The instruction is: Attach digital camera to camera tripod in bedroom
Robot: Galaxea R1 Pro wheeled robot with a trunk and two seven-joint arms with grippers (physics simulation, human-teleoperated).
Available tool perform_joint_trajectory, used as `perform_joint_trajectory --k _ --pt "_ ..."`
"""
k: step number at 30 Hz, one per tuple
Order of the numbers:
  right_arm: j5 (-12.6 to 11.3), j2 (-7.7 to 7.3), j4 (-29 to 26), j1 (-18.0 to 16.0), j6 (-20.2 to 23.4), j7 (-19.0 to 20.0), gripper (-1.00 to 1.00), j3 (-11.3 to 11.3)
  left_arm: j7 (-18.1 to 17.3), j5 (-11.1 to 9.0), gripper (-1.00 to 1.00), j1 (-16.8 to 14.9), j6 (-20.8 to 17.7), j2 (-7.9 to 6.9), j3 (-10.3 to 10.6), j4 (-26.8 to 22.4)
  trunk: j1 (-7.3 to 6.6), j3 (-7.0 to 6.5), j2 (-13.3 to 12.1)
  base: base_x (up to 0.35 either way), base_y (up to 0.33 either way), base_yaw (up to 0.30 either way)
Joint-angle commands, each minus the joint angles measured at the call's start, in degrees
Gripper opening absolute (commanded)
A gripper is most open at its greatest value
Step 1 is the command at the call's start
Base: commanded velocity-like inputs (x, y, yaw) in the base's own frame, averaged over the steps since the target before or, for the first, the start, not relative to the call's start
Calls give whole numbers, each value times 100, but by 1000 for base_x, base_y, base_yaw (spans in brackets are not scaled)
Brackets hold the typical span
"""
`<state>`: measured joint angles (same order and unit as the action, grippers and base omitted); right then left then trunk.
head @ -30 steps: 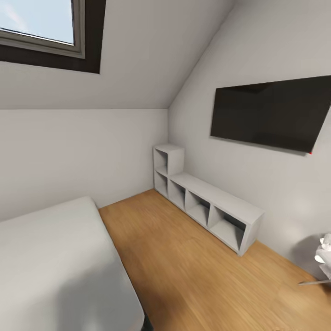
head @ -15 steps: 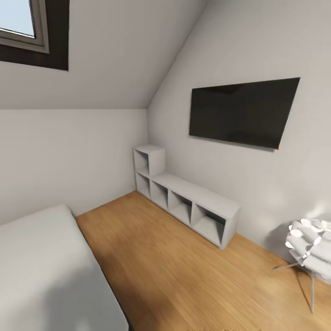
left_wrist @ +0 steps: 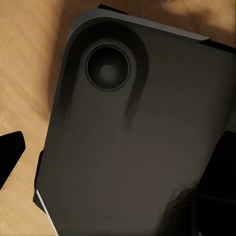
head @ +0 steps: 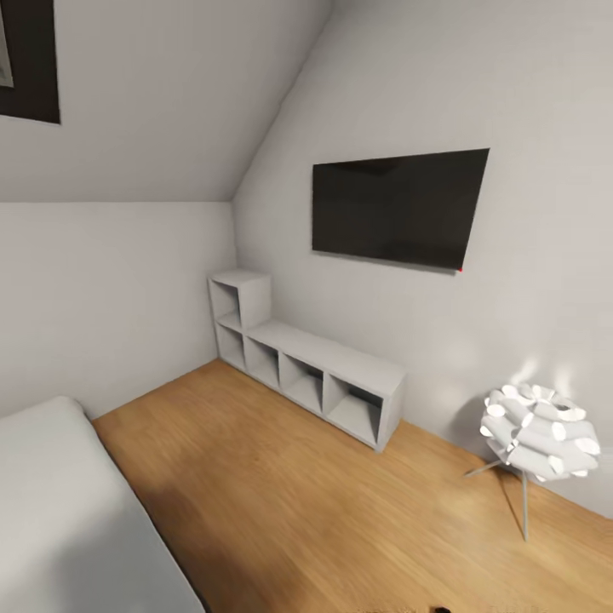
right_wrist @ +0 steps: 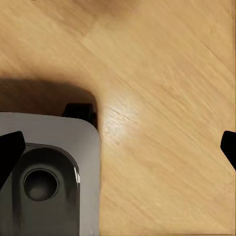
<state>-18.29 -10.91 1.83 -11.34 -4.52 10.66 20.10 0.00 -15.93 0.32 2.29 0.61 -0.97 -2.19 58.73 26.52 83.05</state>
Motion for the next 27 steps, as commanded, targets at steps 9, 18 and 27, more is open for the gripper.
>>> perform_joint_trajectory --k 9,18,27 --pt "-60 1 20 -8 -23 32 100 47 2 -31 100 3 8 0 -13 -9 0 5 3 0 0 -281" --pt "-60 1 20 -8 -23 32 100 46 8 -33 100 3 8 3 -17 -9 0 5 3 0 0 -281" --pt "-60 1 20 -8 -22 32 100 46 9 -33 100 3 8 8 -17 -9 0 5 3 0 0 -281"
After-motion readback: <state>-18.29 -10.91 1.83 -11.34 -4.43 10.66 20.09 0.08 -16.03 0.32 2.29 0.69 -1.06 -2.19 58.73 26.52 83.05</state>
